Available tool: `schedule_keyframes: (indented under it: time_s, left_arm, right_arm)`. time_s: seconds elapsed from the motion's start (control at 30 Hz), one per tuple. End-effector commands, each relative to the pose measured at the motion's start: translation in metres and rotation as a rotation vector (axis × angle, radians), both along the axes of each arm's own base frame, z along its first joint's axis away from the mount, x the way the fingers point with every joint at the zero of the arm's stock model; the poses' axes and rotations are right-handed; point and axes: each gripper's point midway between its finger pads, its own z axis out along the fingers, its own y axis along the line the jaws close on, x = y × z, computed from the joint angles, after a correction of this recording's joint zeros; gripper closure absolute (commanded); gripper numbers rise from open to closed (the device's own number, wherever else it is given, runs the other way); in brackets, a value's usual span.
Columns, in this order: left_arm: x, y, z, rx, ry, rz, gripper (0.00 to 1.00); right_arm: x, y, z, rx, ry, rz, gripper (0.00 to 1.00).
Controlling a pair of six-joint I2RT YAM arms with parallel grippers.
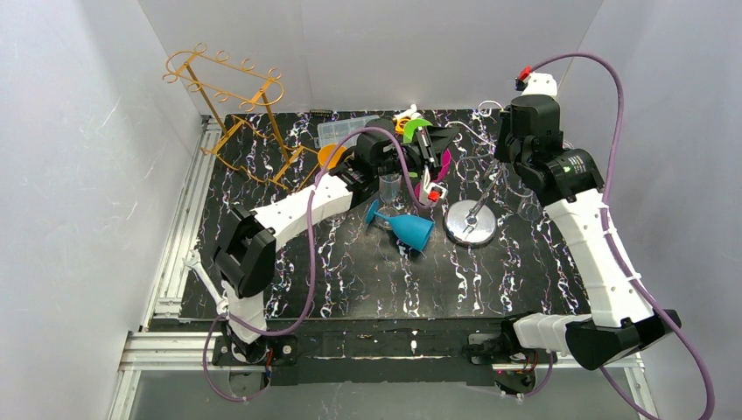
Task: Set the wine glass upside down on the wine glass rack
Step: Adjust the wine rack at the center of the board.
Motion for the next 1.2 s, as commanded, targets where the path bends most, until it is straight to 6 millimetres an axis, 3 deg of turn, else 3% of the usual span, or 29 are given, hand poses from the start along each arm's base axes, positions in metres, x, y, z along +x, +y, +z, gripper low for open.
schedule_keyframes:
  time_s: [0.0, 0.2, 0.53, 0.77, 1.17]
  left_arm:
    - [-0.003, -0.004, 0.06, -0.105, -0.141, -0.016, 1.0]
    - [0.012, -0.008, 0.081, -0.14, -0.195, 0.005, 1.0]
    - [0.035, 0.002, 0.087, -0.152, -0.221, 0.056, 1.0]
    - [0.042, 0.012, 0.097, -0.166, -0.236, 0.077, 1.0]
    - [0.049, 0.026, 0.109, -0.185, -0.253, 0.098, 1.0]
  right_arm:
    - [0.002, 0.02, 0.01, 0.07, -0.049, 0.079, 0.99]
    - [0.002, 0.023, 0.006, 0.079, -0.06, 0.099, 0.99]
    - [0.004, 0.024, 0.003, 0.078, -0.09, 0.11, 0.99]
    - [0.017, 0.032, 0.001, 0.085, -0.095, 0.121, 0.99]
    - [0.039, 0.045, 0.015, 0.094, -0.115, 0.146, 0.99]
